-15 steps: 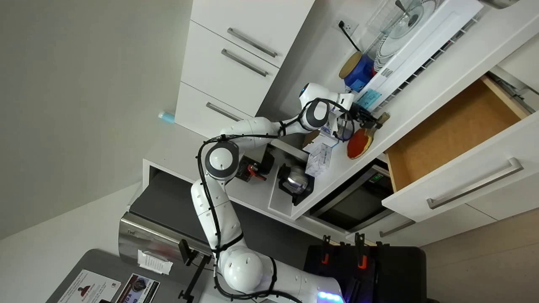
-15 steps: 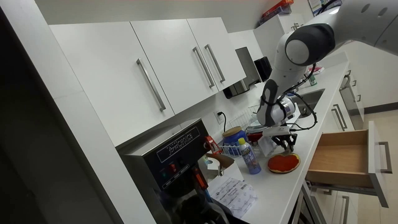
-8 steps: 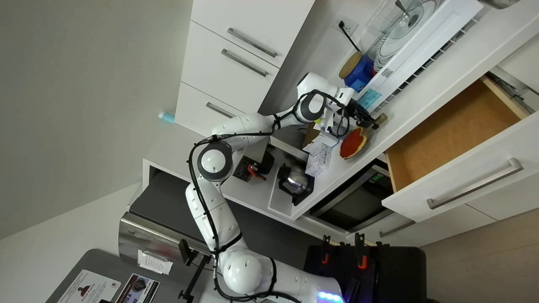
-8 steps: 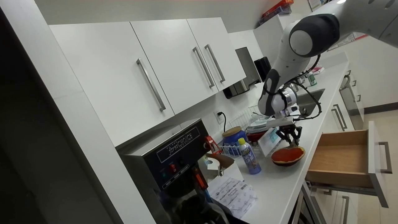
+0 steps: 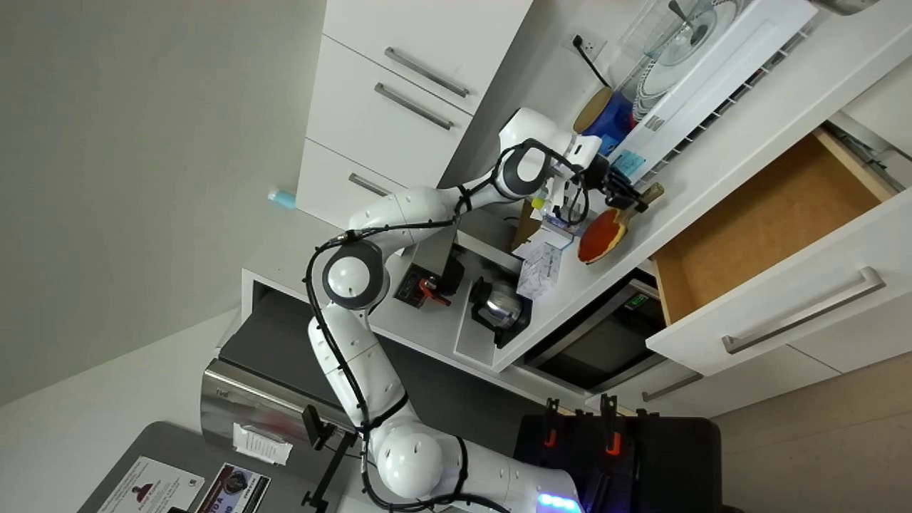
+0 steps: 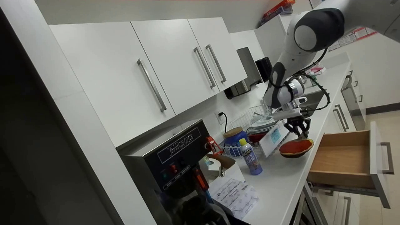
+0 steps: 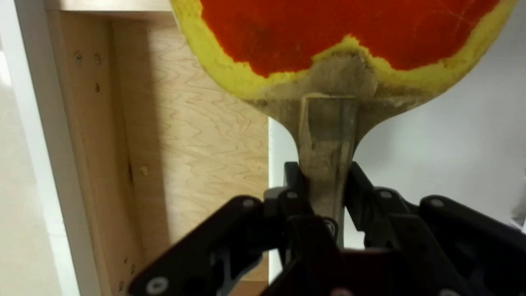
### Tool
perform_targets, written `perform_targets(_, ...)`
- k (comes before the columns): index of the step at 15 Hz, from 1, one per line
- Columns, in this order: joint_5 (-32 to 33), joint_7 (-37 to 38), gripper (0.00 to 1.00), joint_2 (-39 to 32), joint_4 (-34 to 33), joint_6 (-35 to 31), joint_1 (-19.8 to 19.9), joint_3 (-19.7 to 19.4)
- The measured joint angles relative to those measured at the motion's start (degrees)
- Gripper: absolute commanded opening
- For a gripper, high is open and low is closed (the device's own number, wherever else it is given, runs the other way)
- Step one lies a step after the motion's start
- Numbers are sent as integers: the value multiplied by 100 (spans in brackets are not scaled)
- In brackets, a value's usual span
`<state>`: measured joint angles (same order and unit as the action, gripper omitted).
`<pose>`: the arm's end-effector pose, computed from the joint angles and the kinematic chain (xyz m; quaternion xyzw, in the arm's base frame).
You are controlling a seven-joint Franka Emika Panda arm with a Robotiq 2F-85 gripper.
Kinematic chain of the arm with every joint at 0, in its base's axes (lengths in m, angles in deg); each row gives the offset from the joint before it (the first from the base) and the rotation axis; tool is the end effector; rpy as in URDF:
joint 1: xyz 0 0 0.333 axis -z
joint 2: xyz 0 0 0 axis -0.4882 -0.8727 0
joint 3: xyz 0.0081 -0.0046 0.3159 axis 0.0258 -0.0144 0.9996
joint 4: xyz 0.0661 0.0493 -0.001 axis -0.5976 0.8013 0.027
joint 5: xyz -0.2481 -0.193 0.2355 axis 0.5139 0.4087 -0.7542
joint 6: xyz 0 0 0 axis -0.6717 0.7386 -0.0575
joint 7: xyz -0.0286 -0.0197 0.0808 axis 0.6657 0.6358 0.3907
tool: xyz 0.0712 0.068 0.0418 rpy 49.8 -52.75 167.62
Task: Put the paddle inside the open drawer then close the drawer
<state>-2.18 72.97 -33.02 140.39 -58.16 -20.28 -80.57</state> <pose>0.6193 -0.2483 0.2412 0.7990 -0.6011 -0.0130 0.0126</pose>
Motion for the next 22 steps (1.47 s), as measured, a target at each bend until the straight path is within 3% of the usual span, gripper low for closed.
perform_targets(13, 182, -1021, 7, -32, 423, -178, 598, -396)
perform_targets(22, 88, -967, 7, -730, 761, -1835, 652, -581)
